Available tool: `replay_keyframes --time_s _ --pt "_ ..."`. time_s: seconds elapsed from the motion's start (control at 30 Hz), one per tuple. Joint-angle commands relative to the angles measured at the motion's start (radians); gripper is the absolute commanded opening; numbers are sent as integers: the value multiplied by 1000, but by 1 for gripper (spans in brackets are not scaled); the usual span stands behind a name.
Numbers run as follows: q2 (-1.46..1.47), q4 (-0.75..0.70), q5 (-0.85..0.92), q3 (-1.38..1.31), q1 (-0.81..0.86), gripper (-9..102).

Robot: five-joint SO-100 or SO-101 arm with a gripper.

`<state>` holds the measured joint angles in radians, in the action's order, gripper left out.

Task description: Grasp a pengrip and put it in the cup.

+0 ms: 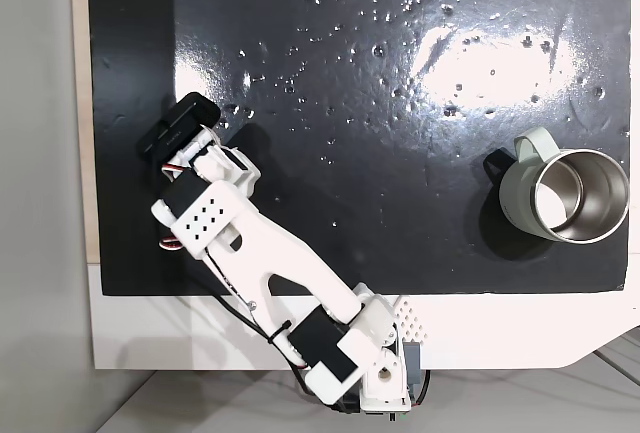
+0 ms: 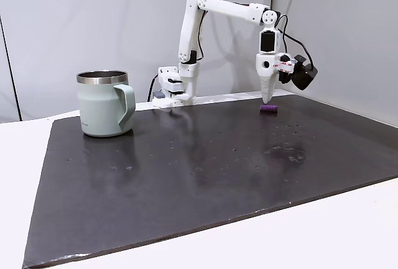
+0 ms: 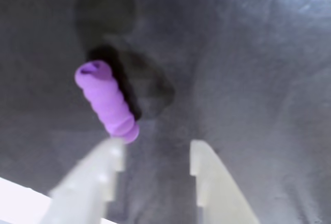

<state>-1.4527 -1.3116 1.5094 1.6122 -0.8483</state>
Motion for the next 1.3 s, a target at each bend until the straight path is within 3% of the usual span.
replay_keyframes --time_s 0.0,0.37,0.73,0.93,1.27 --pt "-69 29 -3 8 -26 23" --pt "-28 130 -6 51 -46 24" --pt "60 140 -5 15 -49 22" --pt "77 181 -5 28 -51 3" --pt "72 225 -5 55 -51 0"
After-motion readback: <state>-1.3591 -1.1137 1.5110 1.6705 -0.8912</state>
